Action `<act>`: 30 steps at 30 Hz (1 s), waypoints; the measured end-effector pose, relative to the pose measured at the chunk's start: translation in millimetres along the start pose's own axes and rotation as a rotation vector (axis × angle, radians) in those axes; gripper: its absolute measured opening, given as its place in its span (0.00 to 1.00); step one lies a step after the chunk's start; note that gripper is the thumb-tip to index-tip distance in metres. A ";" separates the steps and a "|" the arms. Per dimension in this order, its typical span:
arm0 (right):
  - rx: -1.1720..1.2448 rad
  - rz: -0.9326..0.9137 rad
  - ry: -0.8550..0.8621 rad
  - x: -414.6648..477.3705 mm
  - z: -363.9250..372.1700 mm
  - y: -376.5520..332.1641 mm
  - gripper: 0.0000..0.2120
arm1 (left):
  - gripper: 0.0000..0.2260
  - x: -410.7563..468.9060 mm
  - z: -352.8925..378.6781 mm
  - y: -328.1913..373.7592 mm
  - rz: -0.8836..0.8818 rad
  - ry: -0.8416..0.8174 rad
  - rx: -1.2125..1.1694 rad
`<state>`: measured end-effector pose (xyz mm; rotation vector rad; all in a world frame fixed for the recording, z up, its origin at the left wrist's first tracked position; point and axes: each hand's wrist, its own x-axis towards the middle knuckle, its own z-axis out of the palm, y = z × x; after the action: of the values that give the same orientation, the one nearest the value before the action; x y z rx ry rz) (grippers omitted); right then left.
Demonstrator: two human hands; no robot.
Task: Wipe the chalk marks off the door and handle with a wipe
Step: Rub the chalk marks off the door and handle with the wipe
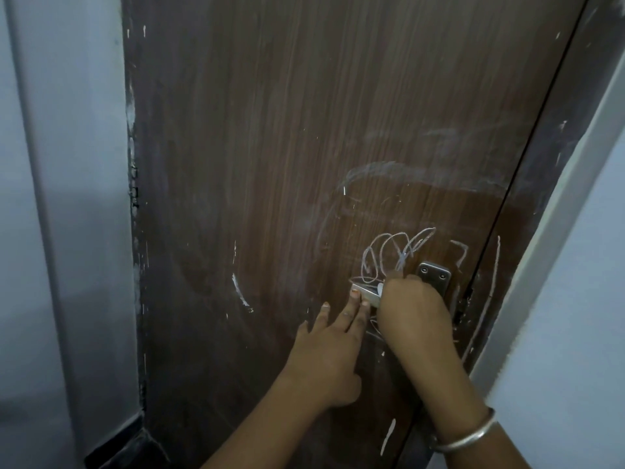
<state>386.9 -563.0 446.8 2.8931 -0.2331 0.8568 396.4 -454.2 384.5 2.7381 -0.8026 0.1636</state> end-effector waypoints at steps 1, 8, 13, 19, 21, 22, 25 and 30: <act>-0.001 -0.012 0.074 -2.0 1.8 1.6 0.13 | 0.45 0.0 -0.7 -0.7 0.008 0.000 -0.007; 0.213 -0.256 0.386 5.4 12.5 5.9 0.12 | 0.37 2.6 -23.3 -10.2 0.137 0.165 -0.142; 0.232 -0.300 0.424 16.6 20.8 -0.4 0.15 | 0.26 19.8 -55.8 -21.4 0.209 0.347 -0.293; 0.208 -0.374 0.493 37.4 13.3 -7.7 0.19 | 0.19 40.8 -86.0 -28.8 0.291 0.505 -0.304; 0.273 -0.332 0.457 46.2 9.8 -10.1 0.20 | 0.19 46.2 -93.8 -34.2 0.304 0.524 -0.297; 0.399 -0.275 0.436 49.3 7.2 -13.5 0.20 | 0.20 48.6 -96.8 -37.7 0.305 0.520 -0.288; 0.364 -0.280 0.385 60.3 9.0 -16.5 0.23 | 0.23 55.7 -101.3 -47.9 0.297 0.511 -0.268; 0.160 -0.407 0.588 74.2 11.5 -15.9 0.17 | 0.21 67.7 -106.1 -54.7 0.340 0.533 -0.182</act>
<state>457.3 -557.6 476.8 2.5150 0.4756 1.6146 479.9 -413.0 485.3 2.2064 -1.0435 0.8054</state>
